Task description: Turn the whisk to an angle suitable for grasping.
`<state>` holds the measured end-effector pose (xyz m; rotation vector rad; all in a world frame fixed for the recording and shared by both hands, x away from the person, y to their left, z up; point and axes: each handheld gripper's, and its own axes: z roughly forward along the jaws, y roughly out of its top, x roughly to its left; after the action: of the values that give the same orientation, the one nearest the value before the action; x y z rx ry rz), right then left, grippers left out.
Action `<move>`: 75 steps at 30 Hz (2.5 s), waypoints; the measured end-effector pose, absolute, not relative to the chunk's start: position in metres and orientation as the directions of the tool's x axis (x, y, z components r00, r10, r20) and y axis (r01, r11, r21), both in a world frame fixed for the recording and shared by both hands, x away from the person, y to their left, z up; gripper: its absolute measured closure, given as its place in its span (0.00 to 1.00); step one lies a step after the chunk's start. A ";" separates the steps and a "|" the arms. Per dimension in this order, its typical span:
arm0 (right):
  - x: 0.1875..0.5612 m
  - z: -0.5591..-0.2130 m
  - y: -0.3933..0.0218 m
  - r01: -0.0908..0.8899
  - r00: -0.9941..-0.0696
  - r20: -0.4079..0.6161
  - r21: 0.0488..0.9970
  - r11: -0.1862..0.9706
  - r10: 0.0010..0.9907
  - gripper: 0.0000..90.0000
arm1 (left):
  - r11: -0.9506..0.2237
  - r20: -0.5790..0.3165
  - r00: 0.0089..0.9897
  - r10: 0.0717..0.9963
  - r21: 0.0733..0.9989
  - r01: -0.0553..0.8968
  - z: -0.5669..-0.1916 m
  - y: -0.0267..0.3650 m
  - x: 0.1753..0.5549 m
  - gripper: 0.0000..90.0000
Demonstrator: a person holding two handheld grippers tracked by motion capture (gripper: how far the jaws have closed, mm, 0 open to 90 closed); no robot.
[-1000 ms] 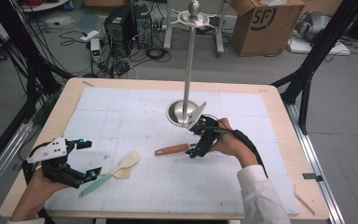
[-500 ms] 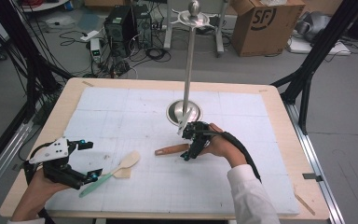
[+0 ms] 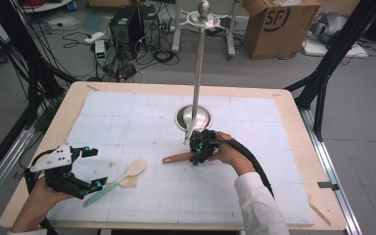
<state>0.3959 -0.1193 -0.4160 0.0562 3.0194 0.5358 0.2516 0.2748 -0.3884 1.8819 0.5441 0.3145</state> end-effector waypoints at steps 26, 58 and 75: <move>0.382 -0.381 -0.136 0.033 -0.998 -0.023 0.473 0.880 0.050 0.78 | -0.296 -0.039 0.860 0.509 0.930 0.218 -0.388 0.274 0.251 0.02; 0.345 -0.311 -0.158 -0.056 -0.994 0.009 0.820 0.570 -0.111 0.78 | -0.331 0.038 0.963 0.266 0.942 0.054 -0.309 0.205 0.273 0.02; 0.341 -0.305 -0.150 -0.062 -0.986 0.025 0.862 0.503 -0.164 0.78 | -0.342 0.100 0.992 0.079 0.937 -0.067 -0.274 0.151 0.286 0.14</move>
<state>0.3412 -0.1499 -0.3046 -0.2121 2.8123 1.6056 0.2861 0.1515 -0.2743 1.9143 0.0087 0.1492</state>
